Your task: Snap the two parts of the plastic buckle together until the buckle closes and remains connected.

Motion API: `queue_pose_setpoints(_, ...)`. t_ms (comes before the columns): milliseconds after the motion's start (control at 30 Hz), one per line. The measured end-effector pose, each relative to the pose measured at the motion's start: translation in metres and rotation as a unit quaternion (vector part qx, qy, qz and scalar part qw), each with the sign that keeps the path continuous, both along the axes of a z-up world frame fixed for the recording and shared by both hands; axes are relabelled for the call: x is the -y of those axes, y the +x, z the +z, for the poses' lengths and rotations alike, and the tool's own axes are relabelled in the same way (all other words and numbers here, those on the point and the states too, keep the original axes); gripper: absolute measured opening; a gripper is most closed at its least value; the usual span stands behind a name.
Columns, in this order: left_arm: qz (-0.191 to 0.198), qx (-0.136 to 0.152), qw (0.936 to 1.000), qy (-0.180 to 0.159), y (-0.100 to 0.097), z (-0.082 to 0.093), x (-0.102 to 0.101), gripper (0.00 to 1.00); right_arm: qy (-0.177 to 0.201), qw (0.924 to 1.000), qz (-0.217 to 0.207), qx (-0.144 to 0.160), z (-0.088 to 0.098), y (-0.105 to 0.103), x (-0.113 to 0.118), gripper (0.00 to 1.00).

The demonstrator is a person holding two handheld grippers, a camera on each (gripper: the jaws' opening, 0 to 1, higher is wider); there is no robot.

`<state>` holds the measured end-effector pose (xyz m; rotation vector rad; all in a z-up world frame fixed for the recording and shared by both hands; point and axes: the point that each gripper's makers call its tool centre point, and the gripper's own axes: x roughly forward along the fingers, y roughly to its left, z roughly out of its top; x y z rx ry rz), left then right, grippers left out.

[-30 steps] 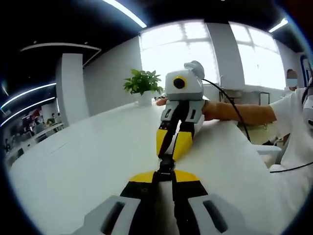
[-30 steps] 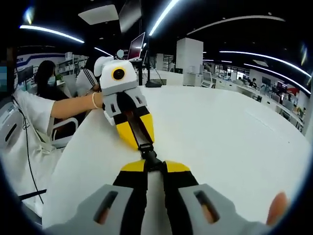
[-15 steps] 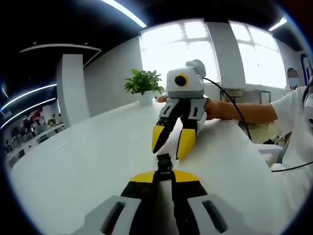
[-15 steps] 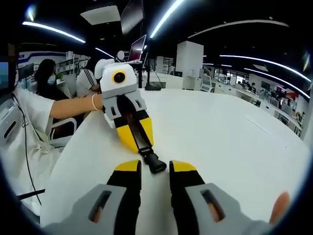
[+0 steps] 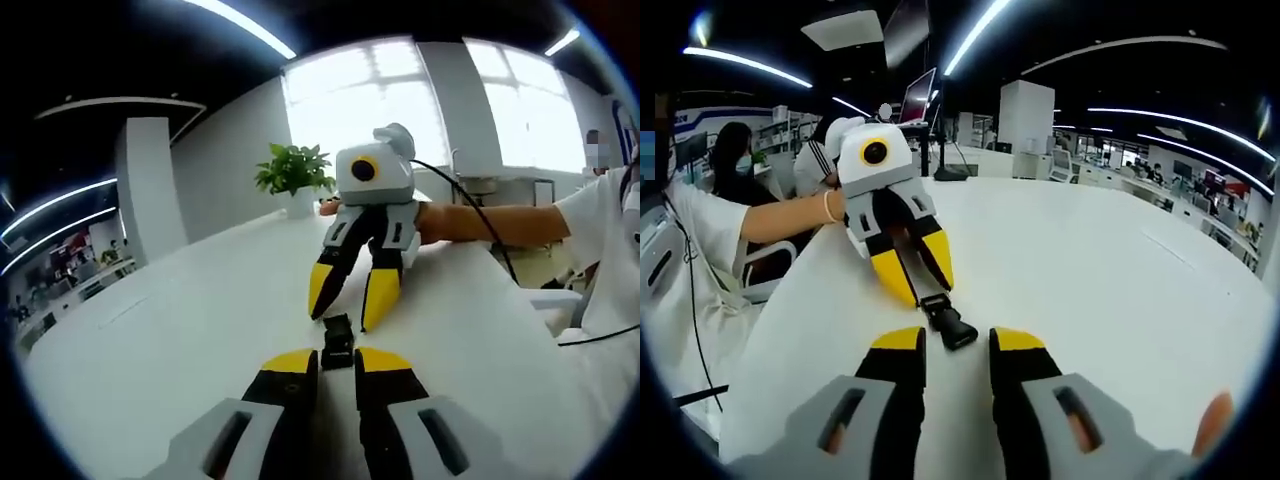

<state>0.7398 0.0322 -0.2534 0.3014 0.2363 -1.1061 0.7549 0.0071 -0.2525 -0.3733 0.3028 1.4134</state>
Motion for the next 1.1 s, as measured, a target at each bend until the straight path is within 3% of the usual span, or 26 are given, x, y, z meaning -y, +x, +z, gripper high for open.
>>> queue_pose_setpoints(200, 0.001, -0.01, 1.0, -0.001, 0.0, -0.001, -0.001, 0.13, 0.007, 0.9999, 0.001, -0.012, -0.001, -0.004, -0.001, 0.26)
queue_pose_setpoints(400, 0.003, -0.013, 0.9999, -0.002, 0.0, -0.002, -0.001, 0.11, 0.004, 0.9998, 0.018, -0.011, 0.0, -0.015, 0.002, 0.12)
queue_pose_setpoints(800, -0.011, -0.016, 0.9998, -0.008, -0.001, -0.001, 0.0, 0.1, 0.0, 0.9998, 0.014, -0.011, 0.0, -0.024, 0.001, 0.12)
queue_pose_setpoints(1100, -0.026, -0.014, 0.9995, -0.009, -0.006, -0.002, 0.004, 0.1, -0.003, 0.9999, 0.014, -0.008, 0.0, -0.019, 0.0, 0.11)
